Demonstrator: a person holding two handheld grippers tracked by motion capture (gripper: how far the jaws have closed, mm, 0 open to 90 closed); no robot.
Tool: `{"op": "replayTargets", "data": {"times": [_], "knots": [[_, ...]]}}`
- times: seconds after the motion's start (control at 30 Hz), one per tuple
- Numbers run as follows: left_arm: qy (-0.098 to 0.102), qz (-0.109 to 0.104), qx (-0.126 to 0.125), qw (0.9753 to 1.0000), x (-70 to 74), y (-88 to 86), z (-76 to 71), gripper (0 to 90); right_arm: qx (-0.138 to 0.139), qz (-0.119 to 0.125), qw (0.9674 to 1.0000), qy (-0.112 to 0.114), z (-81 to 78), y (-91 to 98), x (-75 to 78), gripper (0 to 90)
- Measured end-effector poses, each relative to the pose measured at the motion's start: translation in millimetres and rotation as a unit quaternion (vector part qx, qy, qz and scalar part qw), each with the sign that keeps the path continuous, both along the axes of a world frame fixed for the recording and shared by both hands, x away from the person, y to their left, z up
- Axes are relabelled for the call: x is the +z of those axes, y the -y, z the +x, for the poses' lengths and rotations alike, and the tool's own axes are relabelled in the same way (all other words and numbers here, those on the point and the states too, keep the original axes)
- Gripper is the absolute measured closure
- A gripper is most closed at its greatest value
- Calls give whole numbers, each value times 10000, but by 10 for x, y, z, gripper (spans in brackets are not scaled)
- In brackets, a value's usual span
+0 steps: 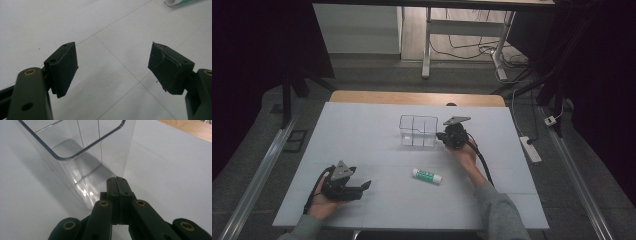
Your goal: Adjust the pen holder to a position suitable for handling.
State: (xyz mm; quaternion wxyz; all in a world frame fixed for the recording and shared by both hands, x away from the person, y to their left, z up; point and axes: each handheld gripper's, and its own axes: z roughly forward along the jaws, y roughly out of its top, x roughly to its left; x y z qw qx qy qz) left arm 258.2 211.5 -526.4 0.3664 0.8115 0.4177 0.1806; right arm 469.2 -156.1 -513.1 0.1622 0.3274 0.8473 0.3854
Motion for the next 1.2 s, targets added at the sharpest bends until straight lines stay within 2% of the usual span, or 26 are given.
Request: {"op": "replayTargets", "data": {"times": [0.17, 0.3, 0.6, 0.67, 0.77, 0.8, 0.83, 1.0, 1.13, 1.2], "knots": [[1, 3, 16, 10000, -4, -7, -9, 236, 16, 103, 9999, -35, 3, 10, 14, 895], [25, -17, 19, 10000, 1, -23, -16, 235, 21, 30, 10000, 75, -31, 41, 63, 895], [71, -40, 8, 10000, -9, -68, -10, 235, 76, 200, 9996, 189, -190, 202, 223, 895], [82, -50, 12, 10000, -11, -76, -10, 236, 107, 169, 9995, 260, -242, 263, 235, 864], [102, -48, 24, 9999, -13, -81, 1, 236, 150, 209, 9994, 228, -297, 367, 255, 731], [110, -40, 22, 9999, -13, -78, 3, 236, 163, 404, 9989, 184, -337, 435, 277, 633], [115, -37, 24, 9999, -14, -72, 6, 236, 163, 404, 9989, 184, -337, 435, 277, 633], [133, -16, -30, 9999, -13, -41, 17, 236, 298, 496, 9981, 192, -453, 531, 349, 514], [131, -13, -29, 9999, -15, -41, 28, 235, 456, 411, 9977, 294, -544, 548, 384, 466], [141, -26, -21, 9999, -15, -39, 33, 235, 494, 388, 9977, 266, -575, 560, 393, 445]]}}
